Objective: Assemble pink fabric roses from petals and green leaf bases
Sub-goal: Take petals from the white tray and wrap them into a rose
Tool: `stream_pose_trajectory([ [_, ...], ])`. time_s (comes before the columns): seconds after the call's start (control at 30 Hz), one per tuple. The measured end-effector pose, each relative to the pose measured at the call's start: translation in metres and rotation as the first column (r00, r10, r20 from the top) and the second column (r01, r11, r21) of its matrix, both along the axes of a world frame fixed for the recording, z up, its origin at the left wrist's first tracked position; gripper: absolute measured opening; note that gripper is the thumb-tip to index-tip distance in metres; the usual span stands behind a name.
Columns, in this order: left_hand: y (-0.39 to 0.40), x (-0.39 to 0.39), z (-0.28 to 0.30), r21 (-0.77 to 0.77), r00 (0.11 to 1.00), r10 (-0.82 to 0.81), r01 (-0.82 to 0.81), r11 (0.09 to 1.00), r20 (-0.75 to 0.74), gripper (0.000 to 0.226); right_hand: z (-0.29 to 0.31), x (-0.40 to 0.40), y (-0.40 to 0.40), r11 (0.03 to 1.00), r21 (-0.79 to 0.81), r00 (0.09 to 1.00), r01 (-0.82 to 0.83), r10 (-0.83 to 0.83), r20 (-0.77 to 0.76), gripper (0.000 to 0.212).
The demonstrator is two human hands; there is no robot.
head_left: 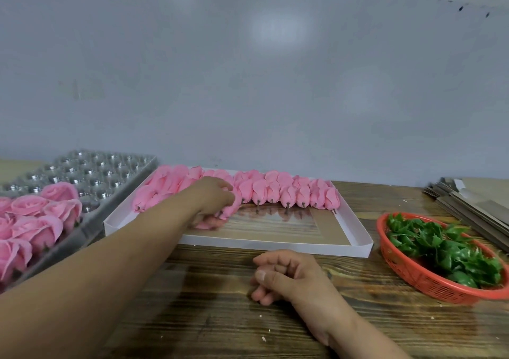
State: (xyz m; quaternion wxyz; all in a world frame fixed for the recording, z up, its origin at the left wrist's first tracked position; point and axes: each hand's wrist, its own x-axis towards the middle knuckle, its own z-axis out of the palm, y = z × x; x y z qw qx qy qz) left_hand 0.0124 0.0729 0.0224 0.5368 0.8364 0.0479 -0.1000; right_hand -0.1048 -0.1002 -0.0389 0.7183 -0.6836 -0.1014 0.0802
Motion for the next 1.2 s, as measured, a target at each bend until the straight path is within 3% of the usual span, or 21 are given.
stream_pose_trajectory([
  [0.1, -0.014, -0.021, 0.004, -0.450, 0.990, 0.012, -0.073, 0.890, -0.137, 0.018, 0.006, -0.001, 0.000, 0.988, 0.094, 0.990, 0.120, -0.127, 0.066, 0.016],
  [0.2, -0.028, -0.034, 0.000, -0.687, 0.979, -0.022, -0.126, 0.715, -0.202, 0.011, 0.010, 0.000, -0.004, 0.958, 0.025, 0.918, 0.284, -0.280, 0.281, 0.023],
  [0.3, -0.045, -0.047, -0.007, -0.805, 0.960, -0.046, -0.204, 0.557, -0.275, 0.009, 0.012, -0.002, -0.008, 0.882, -0.116, 0.765, 0.457, -0.324, 0.557, 0.028],
  [0.37, -0.055, -0.051, -0.012, -0.846, 0.947, -0.065, -0.249, 0.471, -0.315, 0.023, 0.011, -0.002, -0.011, 0.800, -0.221, 0.641, 0.558, -0.246, 0.727, 0.026],
  [0.43, -0.062, -0.055, -0.017, -0.867, 0.942, -0.065, -0.275, 0.415, -0.330, 0.035, 0.010, 0.002, -0.014, 0.753, -0.226, 0.584, 0.618, -0.248, 0.773, 0.025],
  [0.53, -0.061, -0.057, -0.019, -0.894, 0.947, -0.060, -0.275, 0.354, -0.315, 0.024, 0.011, 0.006, -0.021, 0.747, -0.183, 0.616, 0.640, -0.356, 0.703, 0.023],
  [0.8, -0.028, -0.045, -0.012, -0.891, 0.952, 0.027, -0.295, 0.346, -0.304, 0.012, 0.007, 0.012, -0.026, 0.775, -0.186, 0.707, 0.604, -0.413, 0.574, 0.018],
  [1.0, -0.019, -0.044, -0.012, -0.896, 0.952, -0.022, -0.279, 0.345, -0.305, 0.030, 0.006, 0.014, -0.028, 0.776, -0.218, 0.729, 0.591, -0.399, 0.556, 0.034],
  [1.07, -0.020, -0.045, -0.013, -0.891, 0.947, -0.039, -0.285, 0.353, -0.318, 0.038, 0.006, 0.016, -0.030, 0.750, -0.289, 0.735, 0.595, -0.363, 0.573, 0.036],
  [1.2, -0.031, -0.057, -0.013, -0.873, 0.943, -0.112, -0.241, 0.423, -0.314, 0.032, 0.012, 0.023, -0.039, 0.676, -0.397, 0.703, 0.621, -0.255, 0.664, 0.053],
])
